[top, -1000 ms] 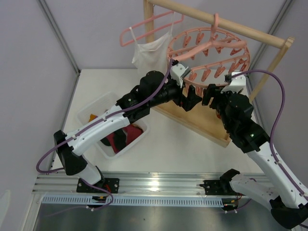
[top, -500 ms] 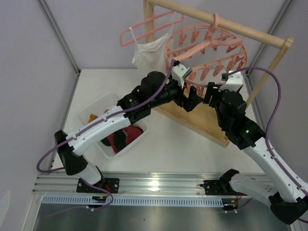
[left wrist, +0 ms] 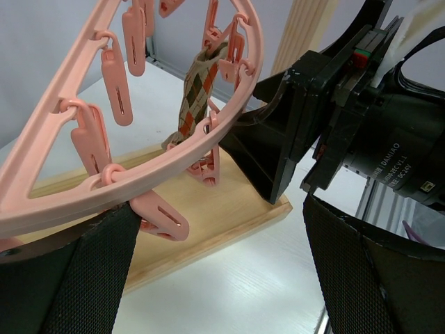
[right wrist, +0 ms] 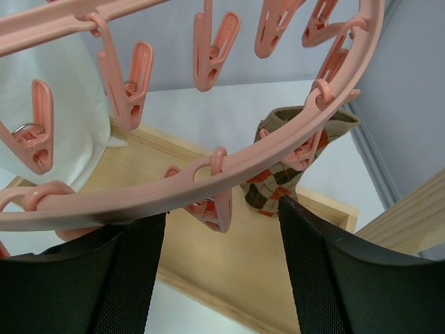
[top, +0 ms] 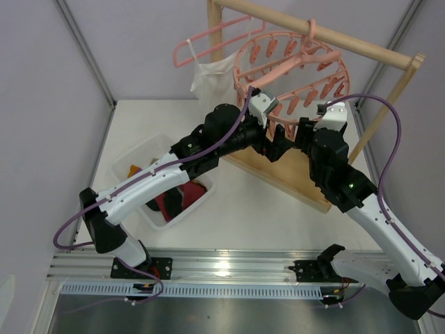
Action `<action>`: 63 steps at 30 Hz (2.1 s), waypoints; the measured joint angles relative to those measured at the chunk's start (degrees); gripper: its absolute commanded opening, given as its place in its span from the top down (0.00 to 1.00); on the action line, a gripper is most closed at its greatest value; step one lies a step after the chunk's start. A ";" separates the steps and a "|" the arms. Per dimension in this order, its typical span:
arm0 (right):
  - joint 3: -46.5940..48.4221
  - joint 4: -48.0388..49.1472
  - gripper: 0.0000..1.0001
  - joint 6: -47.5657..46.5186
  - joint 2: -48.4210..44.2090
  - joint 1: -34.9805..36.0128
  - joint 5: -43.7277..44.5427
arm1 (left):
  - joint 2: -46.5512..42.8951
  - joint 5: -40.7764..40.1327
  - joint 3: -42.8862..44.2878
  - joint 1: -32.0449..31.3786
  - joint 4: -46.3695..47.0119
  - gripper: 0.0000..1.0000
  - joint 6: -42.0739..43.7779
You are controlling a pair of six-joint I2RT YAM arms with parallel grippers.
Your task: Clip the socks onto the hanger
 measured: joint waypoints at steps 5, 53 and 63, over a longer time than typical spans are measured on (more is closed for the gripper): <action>0.00 0.15 0.34 -0.09 0.68 0.04 1.44 | 0.33 -0.28 0.00 -0.04 0.02 0.00 0.02; 2.27 -1.53 0.66 5.55 -2.78 -9.38 -11.02 | -0.83 -2.51 -4.00 -0.46 1.64 0.01 0.07; 3.06 -3.89 0.45 4.39 -5.64 -9.49 -23.80 | -1.90 -2.86 -4.00 -0.46 1.86 0.00 0.09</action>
